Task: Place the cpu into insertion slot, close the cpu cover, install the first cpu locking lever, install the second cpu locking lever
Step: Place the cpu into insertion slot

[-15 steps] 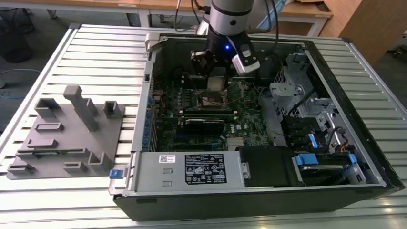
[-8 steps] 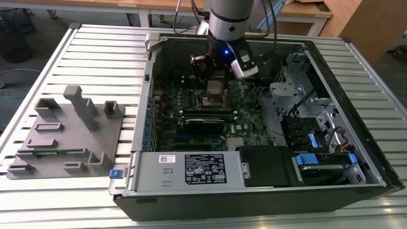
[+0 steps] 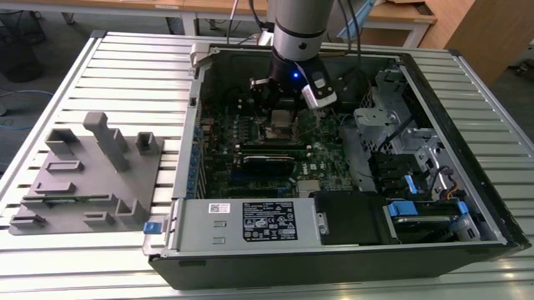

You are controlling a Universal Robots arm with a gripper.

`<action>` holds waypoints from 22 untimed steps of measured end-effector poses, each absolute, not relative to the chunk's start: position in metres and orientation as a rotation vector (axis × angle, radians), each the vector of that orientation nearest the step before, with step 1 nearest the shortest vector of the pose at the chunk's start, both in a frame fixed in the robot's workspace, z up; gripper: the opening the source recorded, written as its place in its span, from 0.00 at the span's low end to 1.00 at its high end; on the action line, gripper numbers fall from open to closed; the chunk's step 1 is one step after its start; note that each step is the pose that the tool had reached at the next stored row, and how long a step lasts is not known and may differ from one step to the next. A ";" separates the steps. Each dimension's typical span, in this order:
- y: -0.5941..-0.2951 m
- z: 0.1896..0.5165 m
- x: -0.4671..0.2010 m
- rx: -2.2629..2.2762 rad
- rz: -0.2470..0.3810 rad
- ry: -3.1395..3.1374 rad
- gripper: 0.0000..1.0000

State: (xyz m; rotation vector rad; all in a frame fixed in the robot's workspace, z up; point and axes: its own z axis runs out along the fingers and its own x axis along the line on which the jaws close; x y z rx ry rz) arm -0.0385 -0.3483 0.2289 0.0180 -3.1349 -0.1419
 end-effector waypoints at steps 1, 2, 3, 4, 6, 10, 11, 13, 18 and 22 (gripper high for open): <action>-0.348 0.229 -0.038 0.018 -0.142 -3.135 0.54; -0.348 0.229 -0.038 0.018 -0.141 -3.135 0.54; -0.348 0.229 -0.038 0.018 -0.141 -3.135 0.54; -0.348 0.229 -0.038 0.018 -0.141 -3.135 0.54; -0.348 0.229 -0.038 0.015 -0.142 -3.135 0.54; -0.348 0.228 -0.038 -0.091 -0.142 -3.137 0.54; -0.348 0.228 -0.038 -0.119 -0.142 -3.137 0.54; -0.348 0.228 -0.038 -0.176 -0.142 -3.135 0.54; -0.348 0.227 -0.038 -0.319 -0.142 -3.128 0.54; -0.348 0.227 -0.038 -0.434 -0.142 -3.118 0.54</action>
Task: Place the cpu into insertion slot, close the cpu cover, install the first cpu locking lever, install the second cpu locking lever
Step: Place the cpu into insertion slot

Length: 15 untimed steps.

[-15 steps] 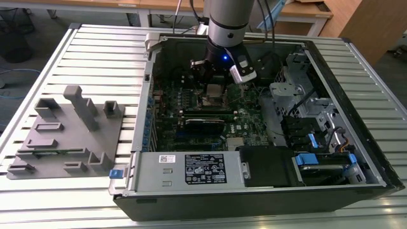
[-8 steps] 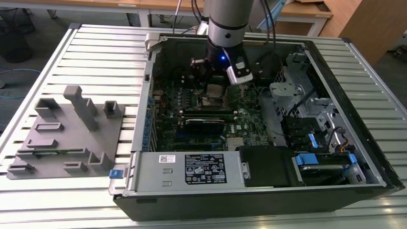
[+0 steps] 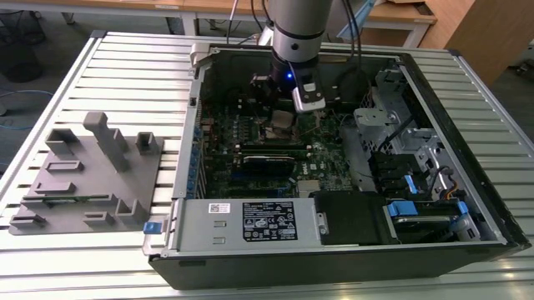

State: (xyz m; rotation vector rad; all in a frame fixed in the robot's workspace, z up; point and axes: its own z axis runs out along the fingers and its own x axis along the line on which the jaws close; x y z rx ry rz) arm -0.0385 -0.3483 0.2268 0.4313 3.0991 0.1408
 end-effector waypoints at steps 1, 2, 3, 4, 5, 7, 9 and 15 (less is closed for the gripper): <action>-0.348 0.227 -0.038 0.459 0.141 3.094 0.54; -0.348 0.227 -0.038 0.487 0.140 3.089 0.54; -0.348 0.227 -0.038 0.514 0.140 3.084 0.54; -0.348 0.227 -0.038 0.542 0.140 3.078 0.54; -0.348 0.226 -0.038 0.569 0.140 3.073 0.54; -0.348 0.226 -0.038 0.627 0.139 3.060 0.54; -0.348 0.226 -0.038 0.681 0.139 3.046 0.54; -0.348 0.226 -0.038 0.845 0.137 3.000 0.54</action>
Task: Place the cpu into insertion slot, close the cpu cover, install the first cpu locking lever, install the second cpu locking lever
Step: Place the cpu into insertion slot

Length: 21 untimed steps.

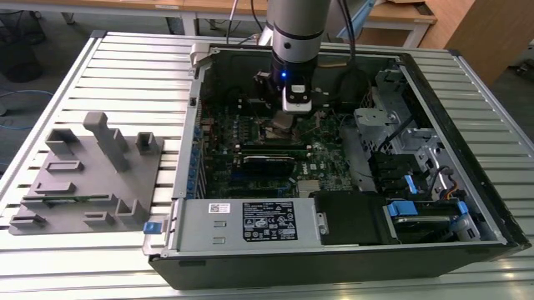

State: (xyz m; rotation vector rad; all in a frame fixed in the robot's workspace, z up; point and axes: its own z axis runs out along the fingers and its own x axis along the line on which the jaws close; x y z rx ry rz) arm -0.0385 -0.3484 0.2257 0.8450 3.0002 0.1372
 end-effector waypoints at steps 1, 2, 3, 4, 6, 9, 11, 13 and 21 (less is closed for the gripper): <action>-0.348 0.226 -0.038 0.872 0.137 2.992 0.54; -0.348 0.226 -0.038 0.898 0.136 2.983 0.54; -0.348 0.226 -0.038 0.921 0.136 2.976 0.54; -0.348 0.226 -0.038 0.925 0.136 2.974 0.54; -0.348 0.226 -0.038 0.925 0.136 2.974 0.54; -0.348 0.226 -0.038 0.931 0.136 2.972 0.54; -0.348 0.226 -0.038 0.978 0.135 2.955 0.54; -0.348 0.226 -0.038 1.032 0.134 2.935 0.54; -0.348 0.225 -0.038 1.239 0.130 2.848 0.54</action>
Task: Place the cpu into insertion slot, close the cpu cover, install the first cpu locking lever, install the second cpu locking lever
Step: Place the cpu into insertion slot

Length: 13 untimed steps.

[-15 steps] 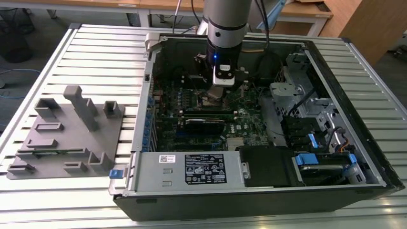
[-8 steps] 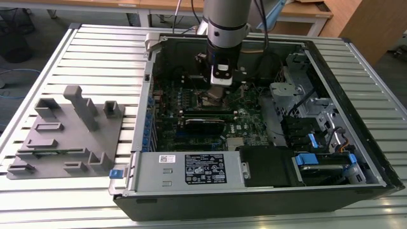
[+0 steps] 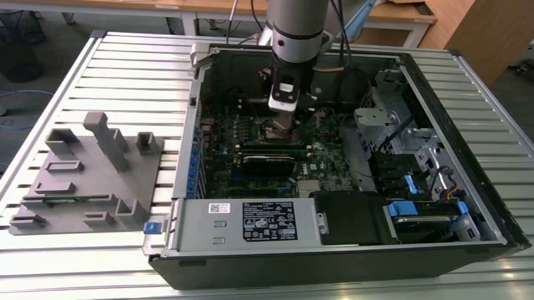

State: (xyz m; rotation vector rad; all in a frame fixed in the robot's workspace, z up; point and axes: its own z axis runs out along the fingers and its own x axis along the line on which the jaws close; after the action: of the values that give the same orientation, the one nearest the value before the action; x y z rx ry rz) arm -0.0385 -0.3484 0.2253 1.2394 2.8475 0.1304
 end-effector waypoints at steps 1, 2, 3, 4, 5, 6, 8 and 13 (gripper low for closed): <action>-0.348 0.225 -0.038 1.254 0.130 2.841 0.54; -0.348 0.225 -0.038 1.255 0.130 2.840 0.54; -0.348 0.225 -0.038 1.255 0.130 2.840 0.54; -0.348 0.225 -0.038 1.256 0.130 2.840 0.54; -0.348 0.225 -0.038 1.262 0.130 2.837 0.54; -0.348 0.225 -0.038 1.284 0.130 2.826 0.54; -0.348 0.225 -0.038 1.334 0.129 2.802 0.54; -0.348 0.225 -0.038 1.458 0.126 2.735 0.54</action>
State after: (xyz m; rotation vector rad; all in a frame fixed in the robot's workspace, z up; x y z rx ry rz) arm -0.0385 -0.3483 0.2249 1.4578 2.7349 0.1257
